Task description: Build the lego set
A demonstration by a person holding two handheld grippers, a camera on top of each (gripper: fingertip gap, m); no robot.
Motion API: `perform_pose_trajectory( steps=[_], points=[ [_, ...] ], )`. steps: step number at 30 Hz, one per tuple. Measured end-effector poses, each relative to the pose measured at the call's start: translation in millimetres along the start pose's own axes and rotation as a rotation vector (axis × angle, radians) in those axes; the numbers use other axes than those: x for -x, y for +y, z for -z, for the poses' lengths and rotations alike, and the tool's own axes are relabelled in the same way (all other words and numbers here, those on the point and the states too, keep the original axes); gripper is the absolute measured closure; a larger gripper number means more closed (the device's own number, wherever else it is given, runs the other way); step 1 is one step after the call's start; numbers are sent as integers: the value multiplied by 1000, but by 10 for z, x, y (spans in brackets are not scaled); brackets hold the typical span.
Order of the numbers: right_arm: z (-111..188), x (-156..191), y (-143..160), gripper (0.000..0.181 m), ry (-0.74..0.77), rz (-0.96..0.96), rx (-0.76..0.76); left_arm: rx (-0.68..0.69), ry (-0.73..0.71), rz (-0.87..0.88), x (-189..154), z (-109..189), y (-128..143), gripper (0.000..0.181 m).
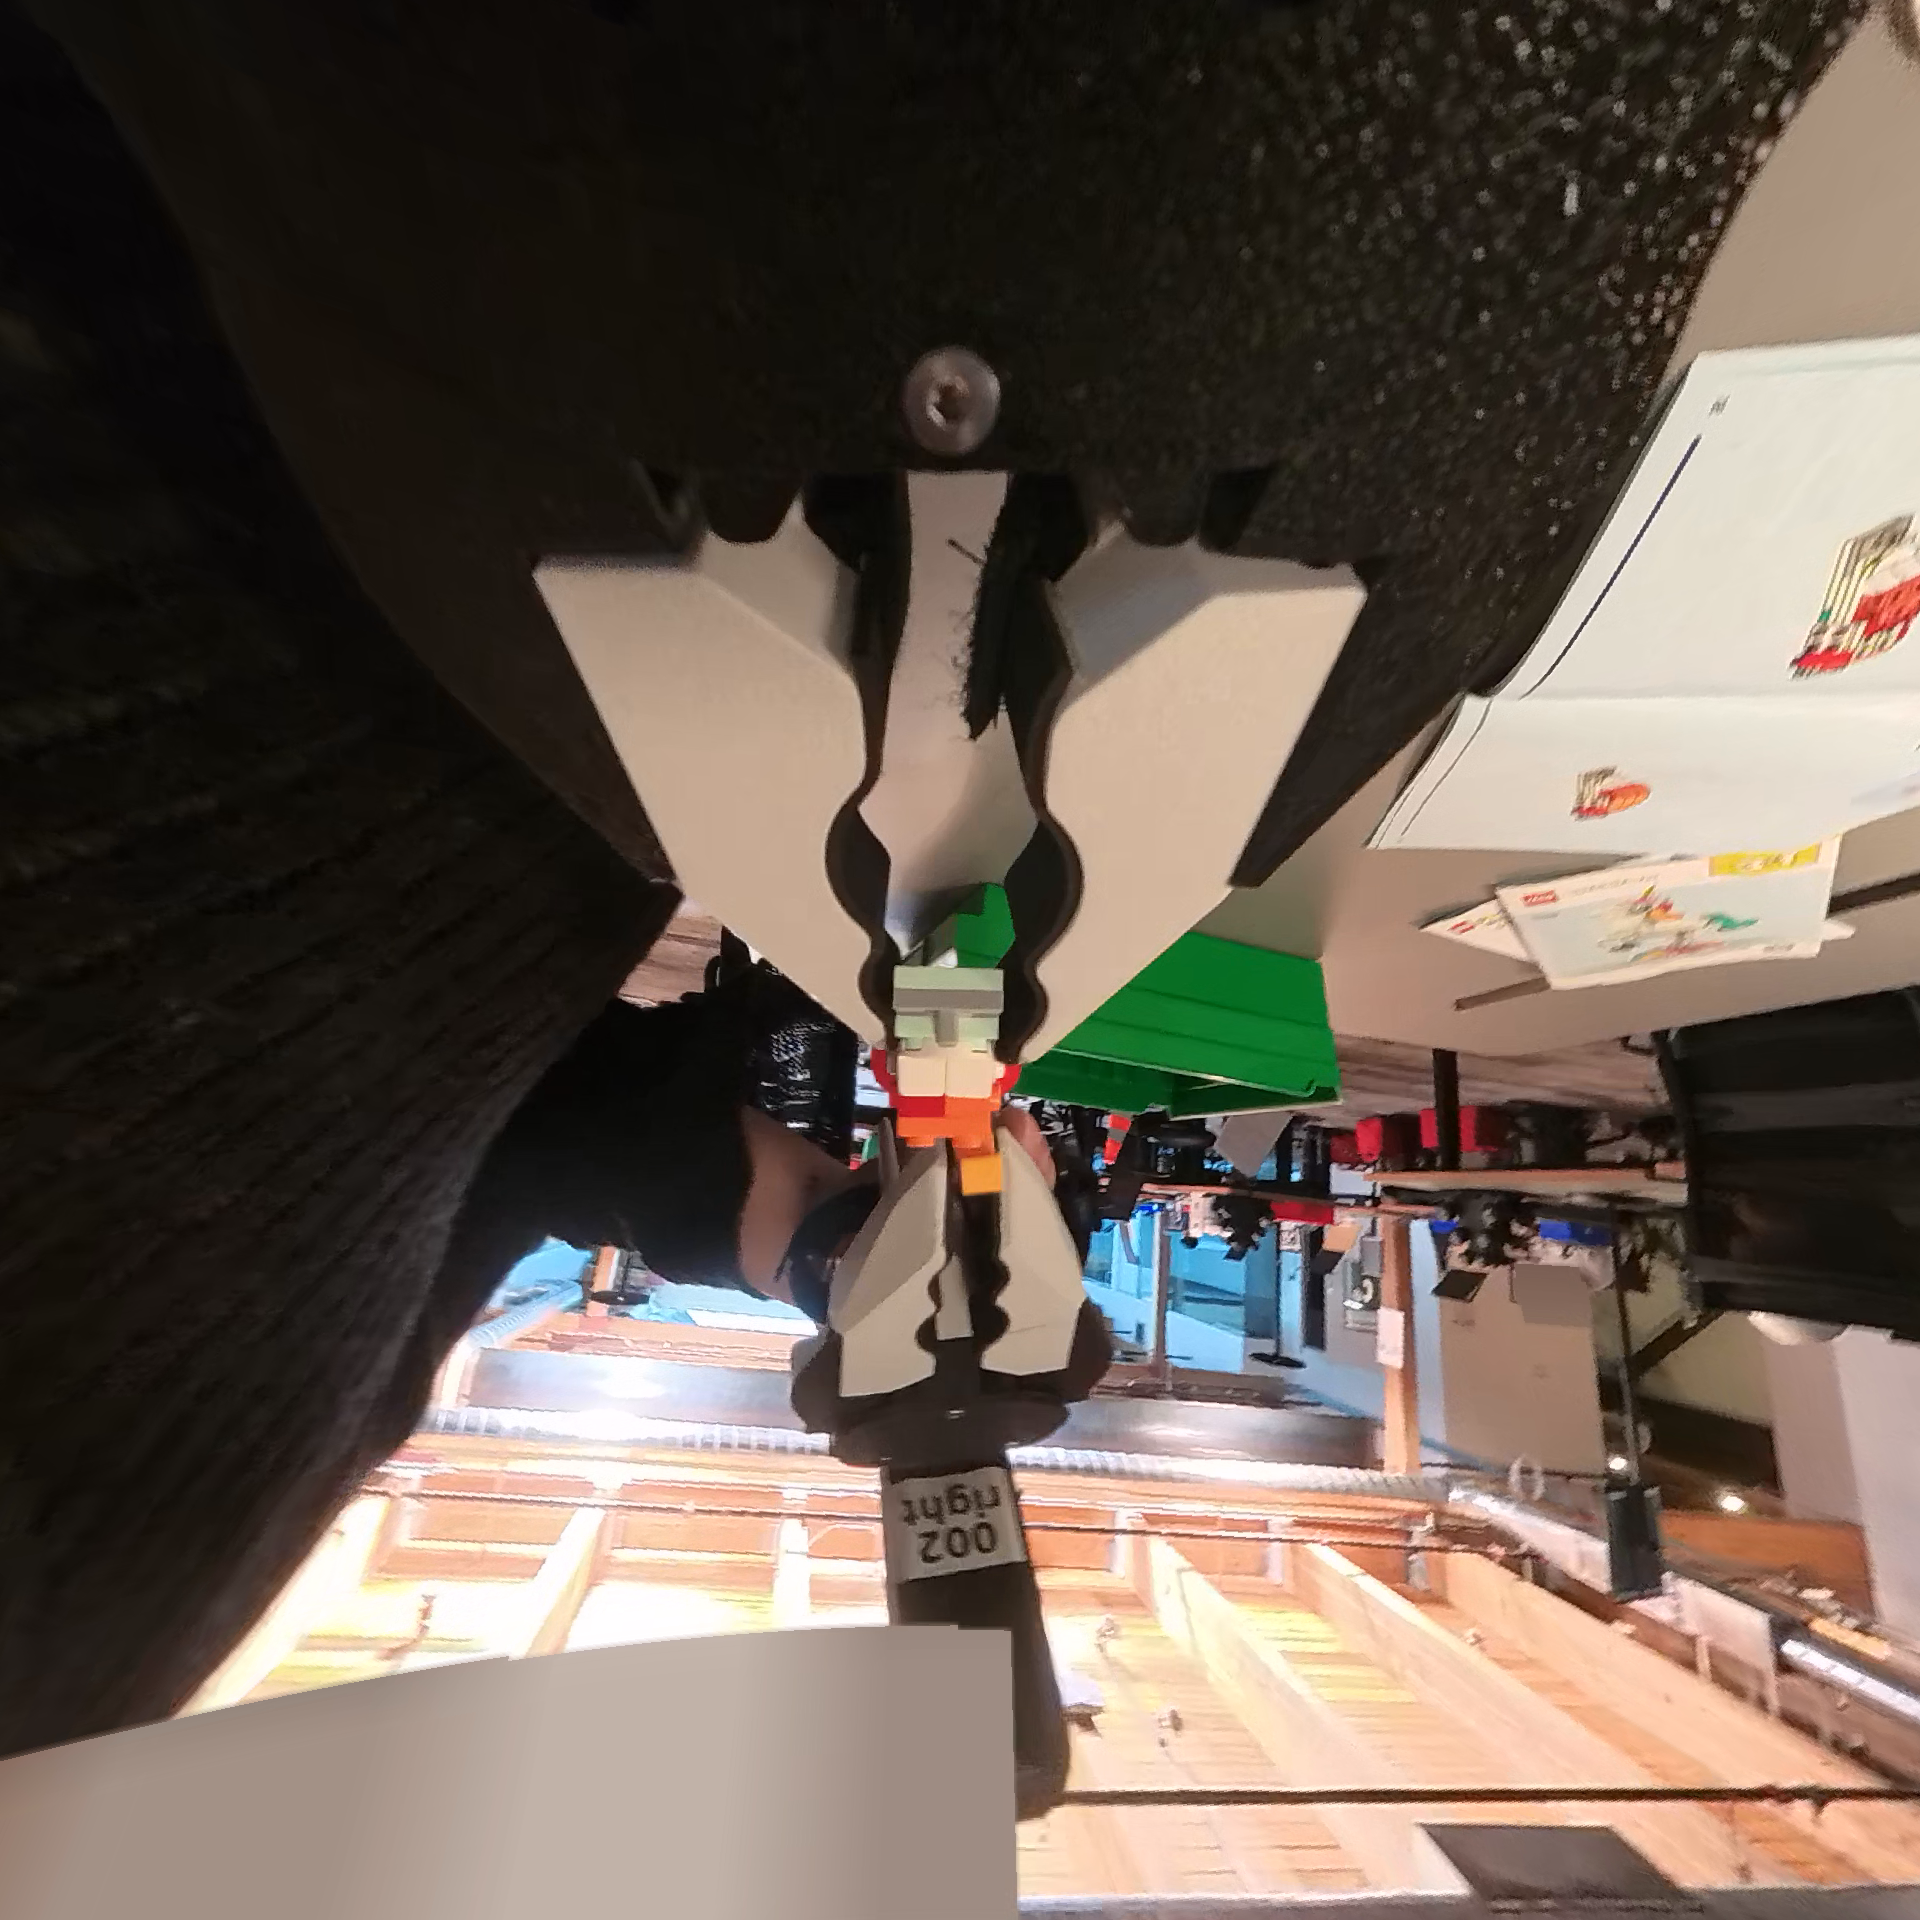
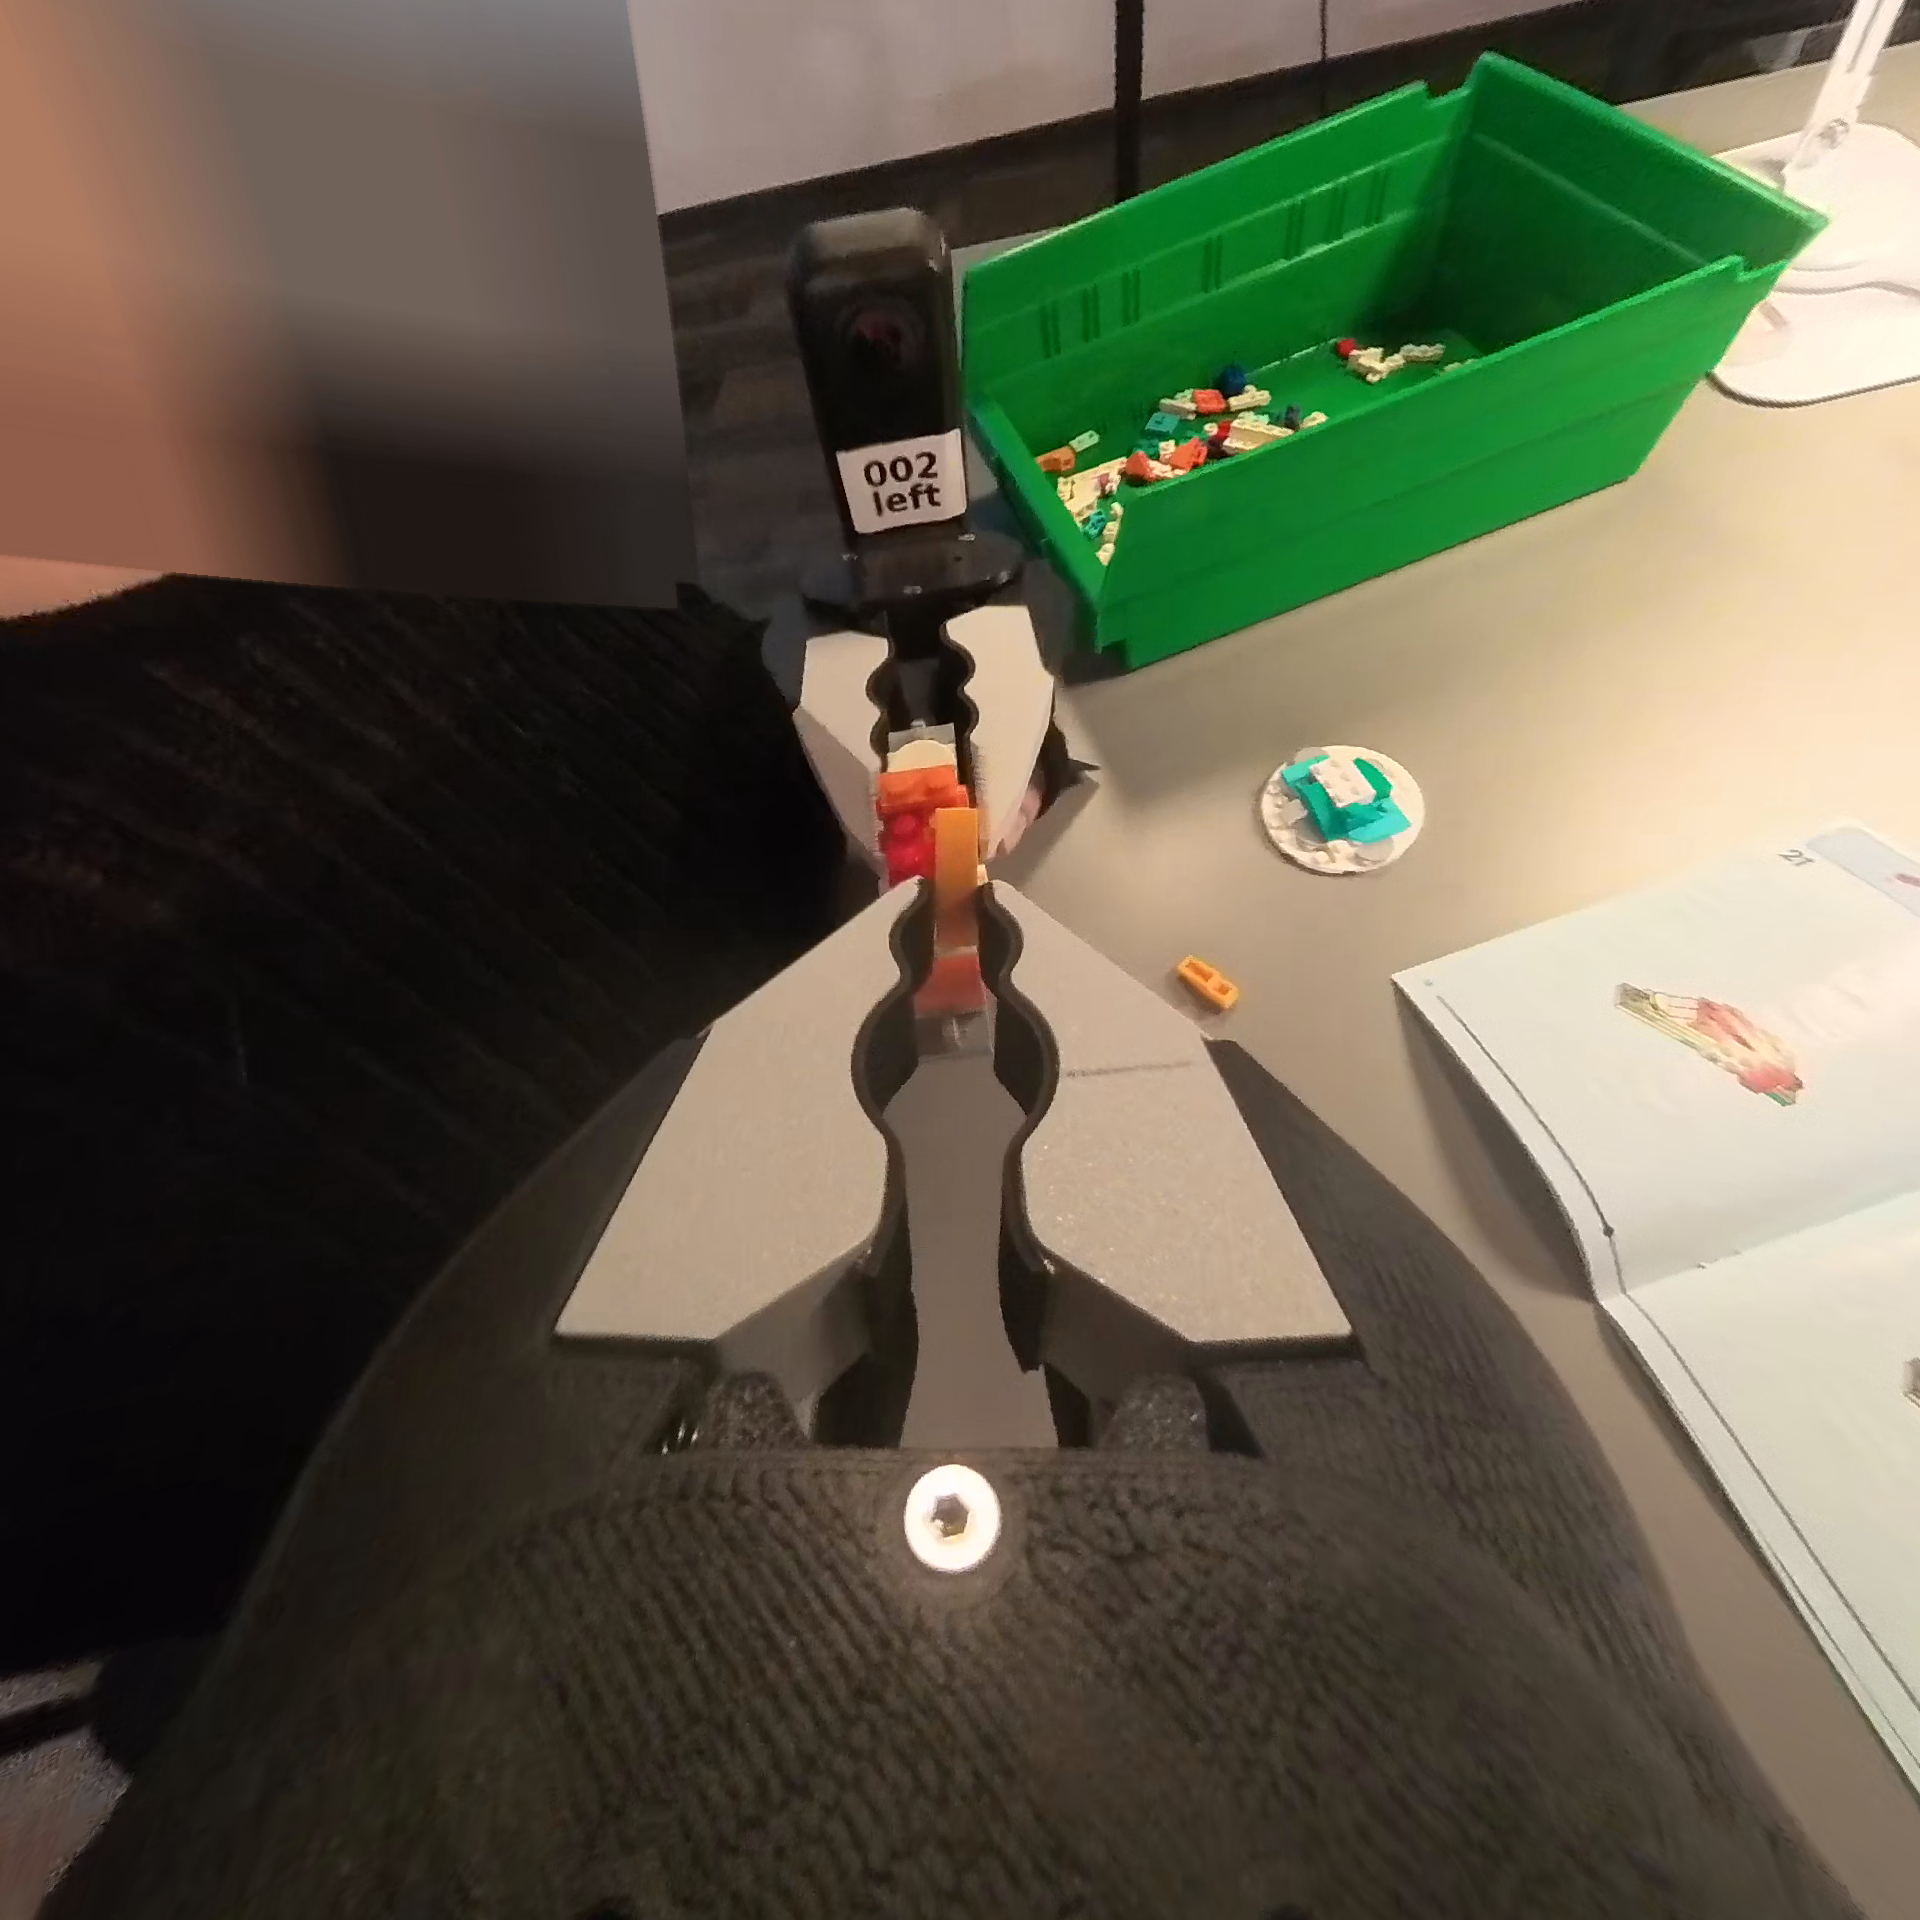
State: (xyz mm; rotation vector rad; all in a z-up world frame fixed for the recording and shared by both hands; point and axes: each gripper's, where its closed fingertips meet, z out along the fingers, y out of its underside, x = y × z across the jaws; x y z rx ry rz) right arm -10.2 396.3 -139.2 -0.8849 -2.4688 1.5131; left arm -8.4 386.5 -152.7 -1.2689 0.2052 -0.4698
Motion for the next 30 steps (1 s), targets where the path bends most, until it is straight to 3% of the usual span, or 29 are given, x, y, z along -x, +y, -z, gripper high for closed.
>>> perform_pose_trajectory(
  steps=[30],
  points=[
    [-36, 56, 12, 174, 32, 66, 17, -17, 17, -21, -49, 5, -31, 166]
  ],
)
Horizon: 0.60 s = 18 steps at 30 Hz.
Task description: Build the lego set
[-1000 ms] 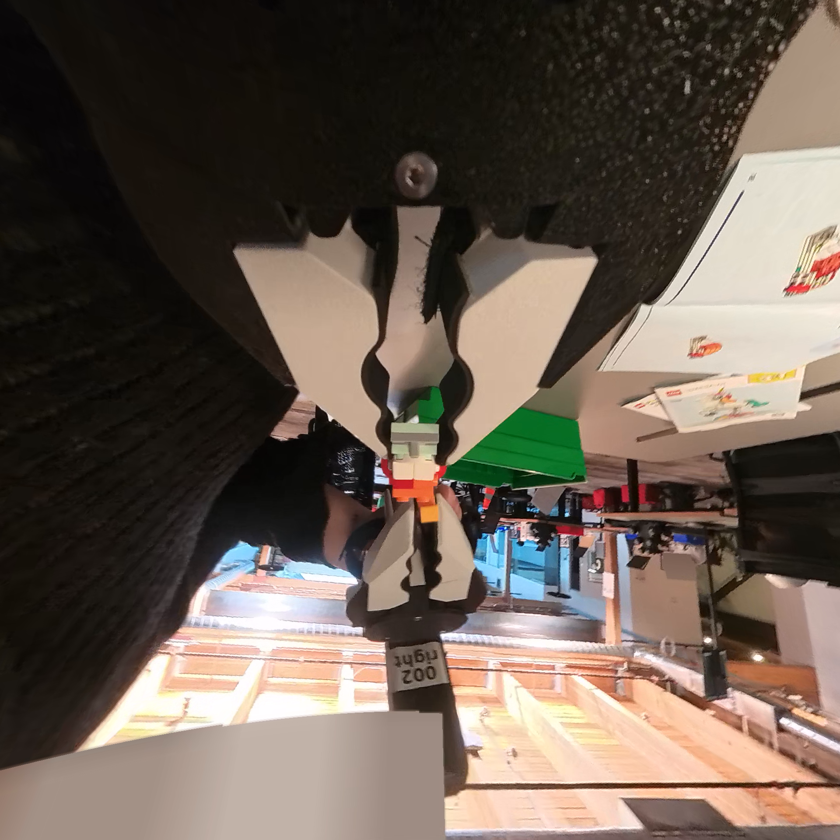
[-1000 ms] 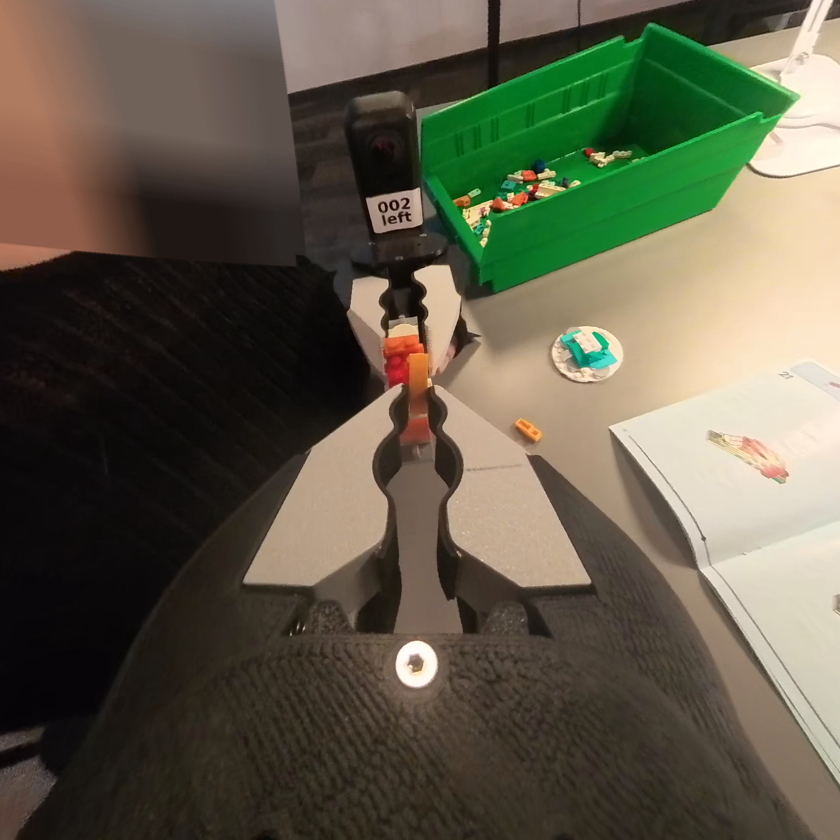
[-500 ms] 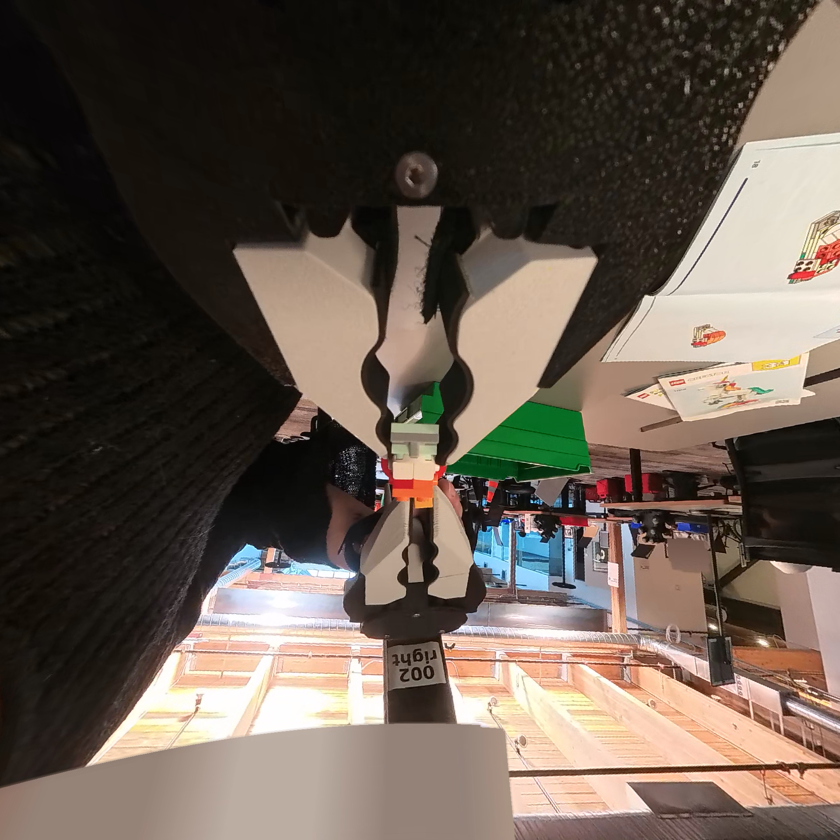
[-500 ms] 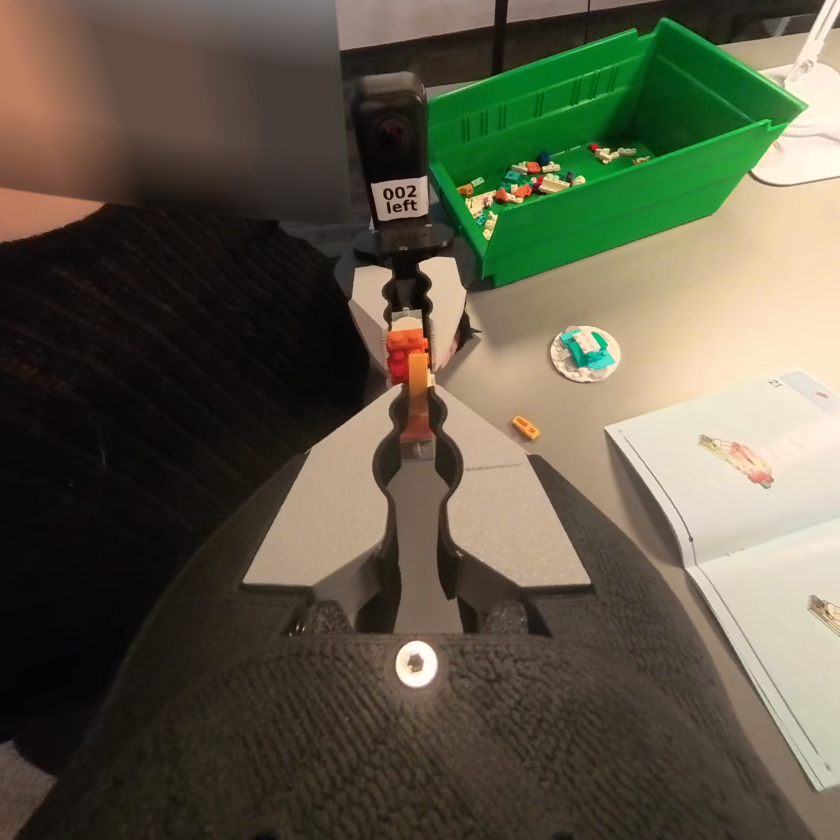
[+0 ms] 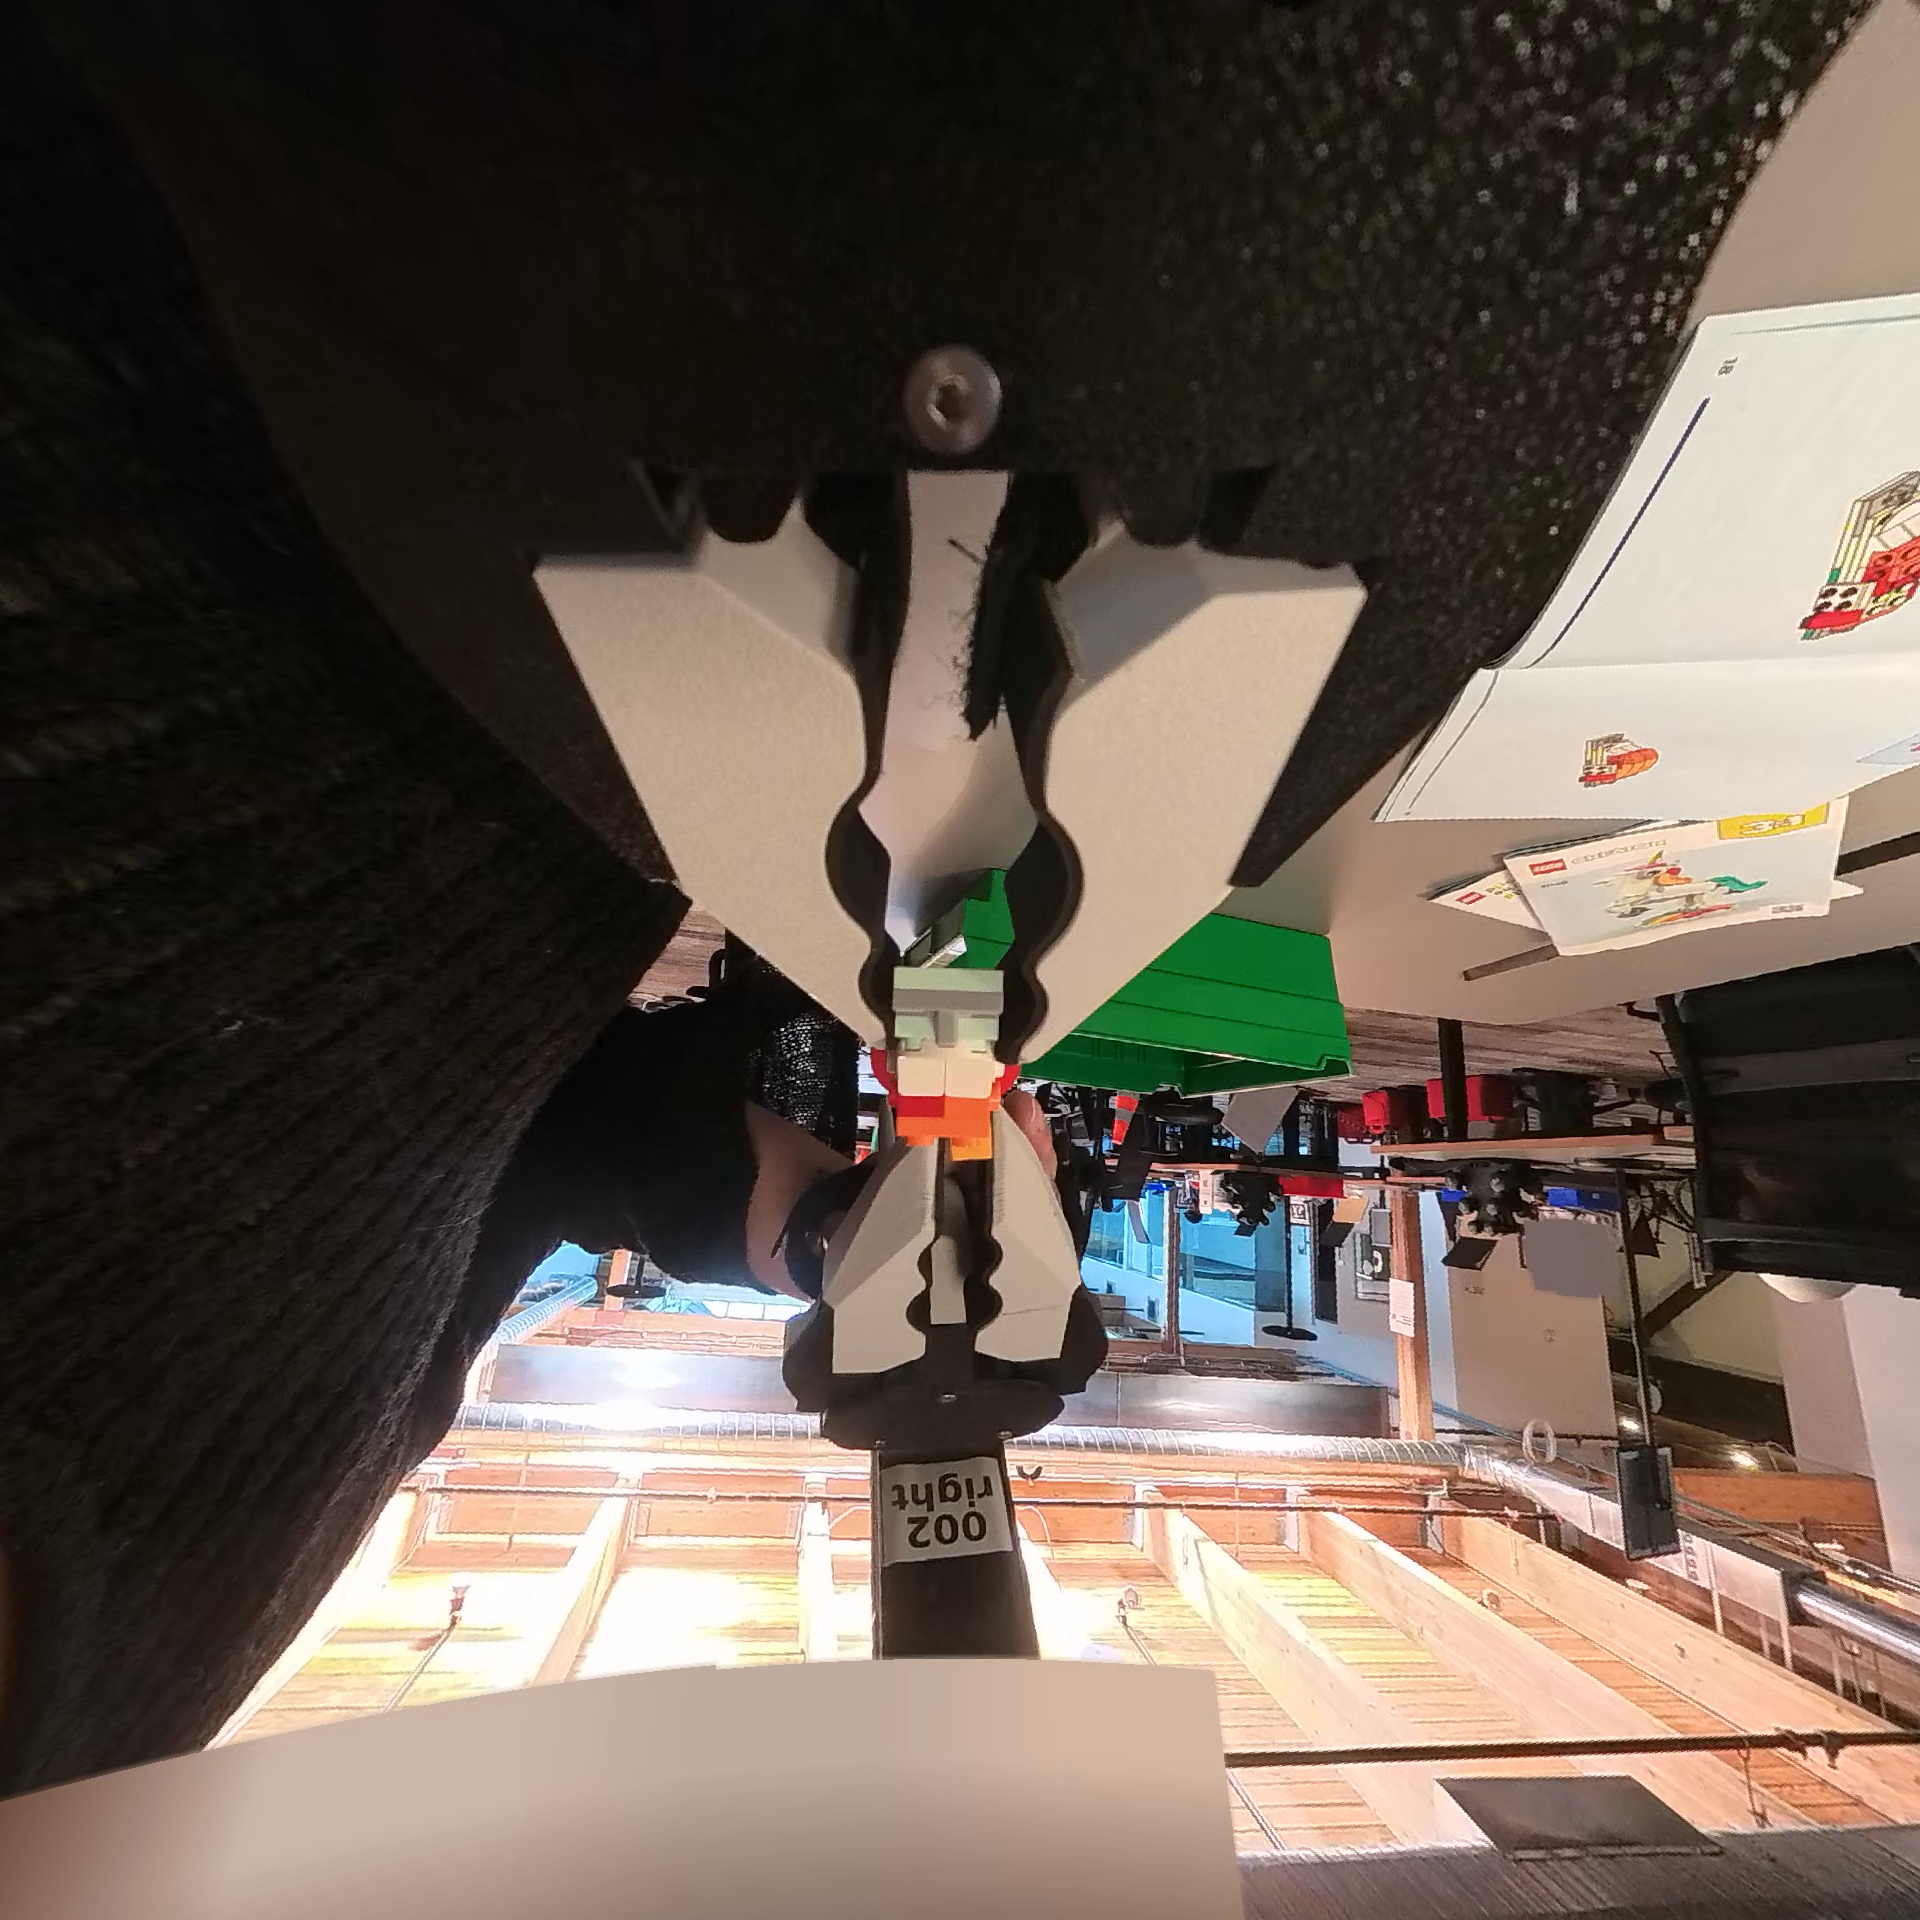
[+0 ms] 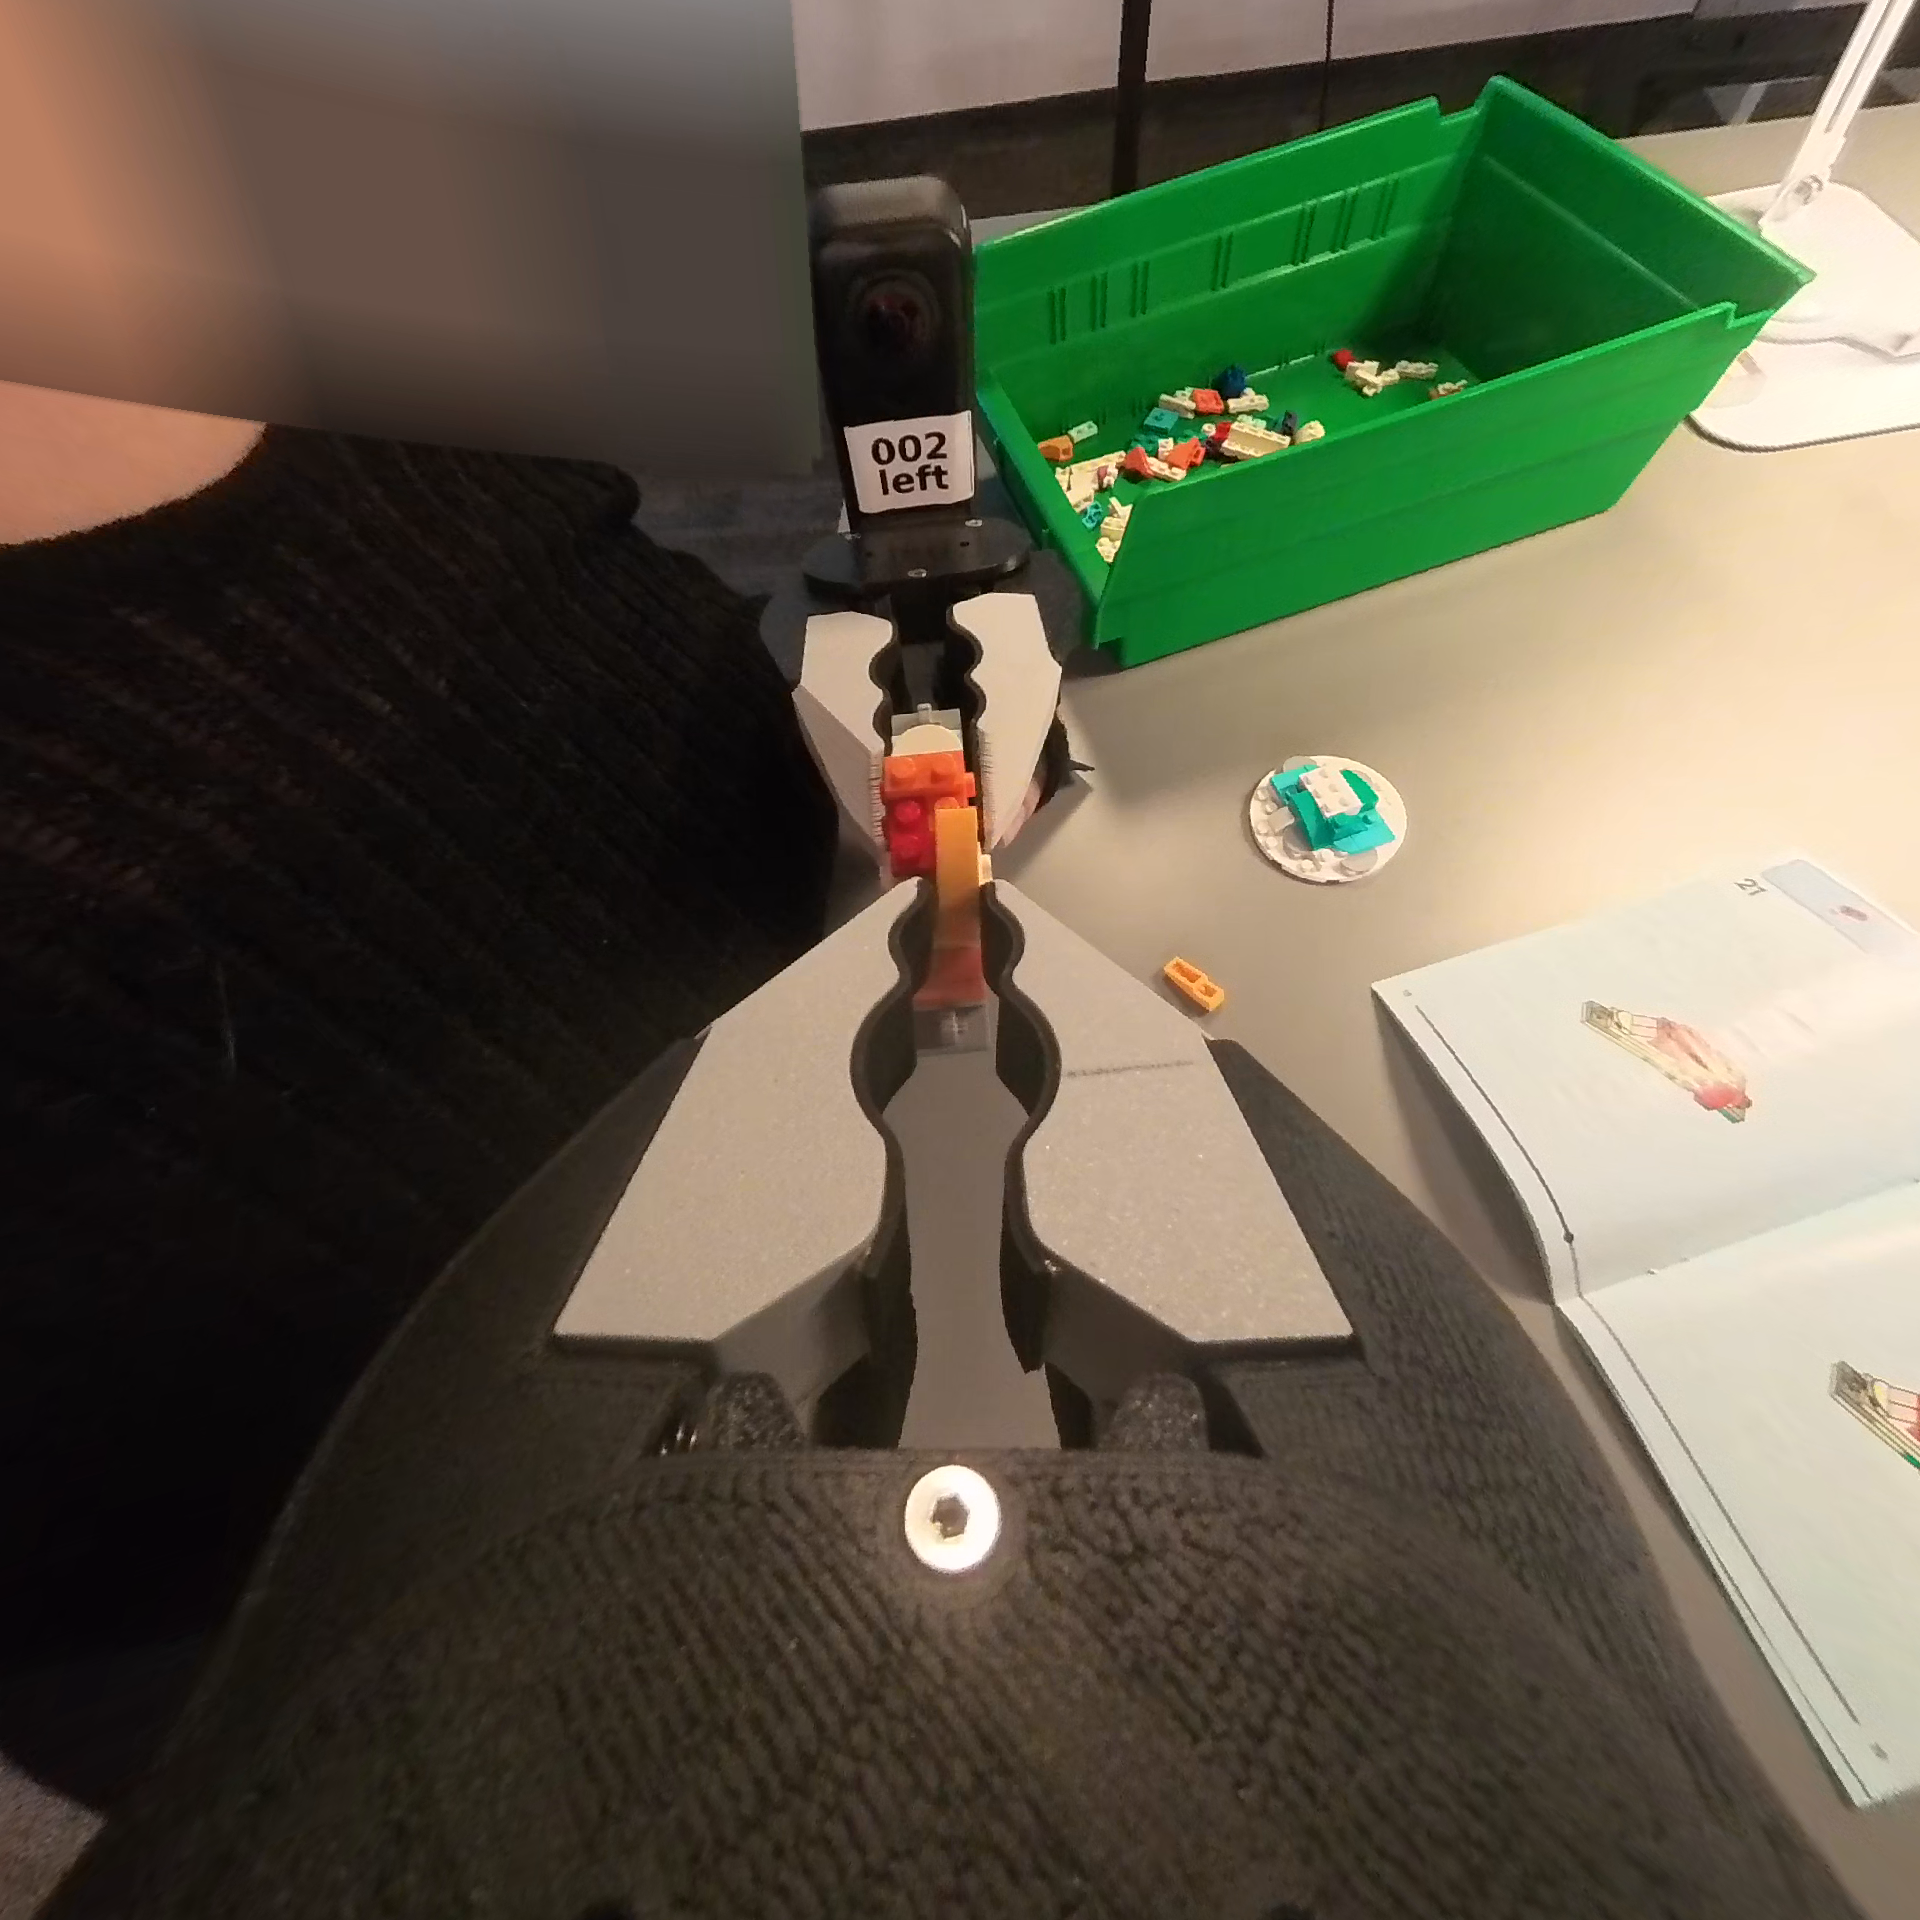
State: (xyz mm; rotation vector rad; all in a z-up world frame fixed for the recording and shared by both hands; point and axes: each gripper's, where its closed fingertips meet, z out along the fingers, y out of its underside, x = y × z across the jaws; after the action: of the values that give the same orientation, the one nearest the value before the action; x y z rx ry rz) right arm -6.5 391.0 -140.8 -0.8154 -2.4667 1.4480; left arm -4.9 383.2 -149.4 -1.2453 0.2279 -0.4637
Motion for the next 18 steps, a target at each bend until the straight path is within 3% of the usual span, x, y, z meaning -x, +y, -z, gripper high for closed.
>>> perform_pose_trajectory(
  steps=[14, 18],
  points=[
    [4, 35, -6, 164, -21, -1, -8, -5, -2, -8, -5, -2, -26, 166],
    [41, -14, -63, 144, 28, 26, -51, 8, -59, -9, 104, -4, -38, 166]
  ],
)
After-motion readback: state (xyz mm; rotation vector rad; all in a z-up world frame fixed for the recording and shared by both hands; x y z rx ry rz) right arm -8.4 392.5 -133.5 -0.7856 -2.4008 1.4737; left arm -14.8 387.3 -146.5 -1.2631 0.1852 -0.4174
